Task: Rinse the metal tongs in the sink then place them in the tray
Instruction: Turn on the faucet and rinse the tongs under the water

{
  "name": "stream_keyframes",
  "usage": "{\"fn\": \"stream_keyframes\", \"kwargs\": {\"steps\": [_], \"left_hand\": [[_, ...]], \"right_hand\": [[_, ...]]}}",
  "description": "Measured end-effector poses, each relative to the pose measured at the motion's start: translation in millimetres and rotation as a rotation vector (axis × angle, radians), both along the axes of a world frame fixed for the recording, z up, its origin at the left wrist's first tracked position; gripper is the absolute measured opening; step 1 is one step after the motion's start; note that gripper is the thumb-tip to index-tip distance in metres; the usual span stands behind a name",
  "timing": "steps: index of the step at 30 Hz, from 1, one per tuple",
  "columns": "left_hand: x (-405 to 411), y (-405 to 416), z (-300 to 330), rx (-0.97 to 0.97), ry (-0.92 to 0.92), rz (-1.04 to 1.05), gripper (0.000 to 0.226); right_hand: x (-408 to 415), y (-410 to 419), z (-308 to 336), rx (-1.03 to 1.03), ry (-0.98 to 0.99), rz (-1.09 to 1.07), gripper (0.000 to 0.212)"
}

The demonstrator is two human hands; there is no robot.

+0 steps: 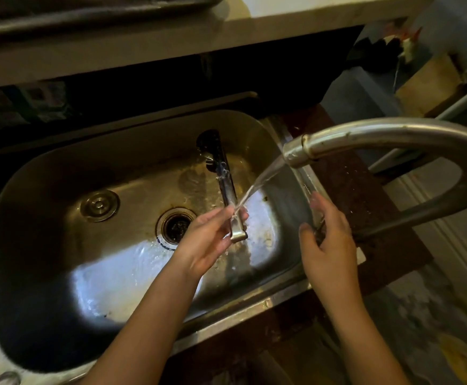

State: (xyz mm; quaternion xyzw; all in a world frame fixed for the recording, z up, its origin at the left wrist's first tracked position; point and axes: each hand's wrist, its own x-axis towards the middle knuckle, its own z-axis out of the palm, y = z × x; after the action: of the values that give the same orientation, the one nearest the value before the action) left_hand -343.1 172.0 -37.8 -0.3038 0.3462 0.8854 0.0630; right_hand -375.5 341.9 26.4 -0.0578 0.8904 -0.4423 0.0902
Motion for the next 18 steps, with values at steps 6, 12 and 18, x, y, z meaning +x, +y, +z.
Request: {"fn": "stream_keyframes", "kwargs": {"steps": [6, 12, 18], "left_hand": [[5, -3, 4, -0.005, -0.018, 0.038, 0.022], [19, 4, -4, -0.055, -0.09, 0.025, 0.023], [35, 12, 5, -0.421, -0.118, 0.06, 0.026]], "right_hand": [[23, -3, -1, -0.076, 0.072, -0.008, 0.032], [27, 9, -7, -0.005, 0.138, -0.055, 0.032], [25, -26, -1, 0.087, 0.246, 0.078, 0.027]]}}
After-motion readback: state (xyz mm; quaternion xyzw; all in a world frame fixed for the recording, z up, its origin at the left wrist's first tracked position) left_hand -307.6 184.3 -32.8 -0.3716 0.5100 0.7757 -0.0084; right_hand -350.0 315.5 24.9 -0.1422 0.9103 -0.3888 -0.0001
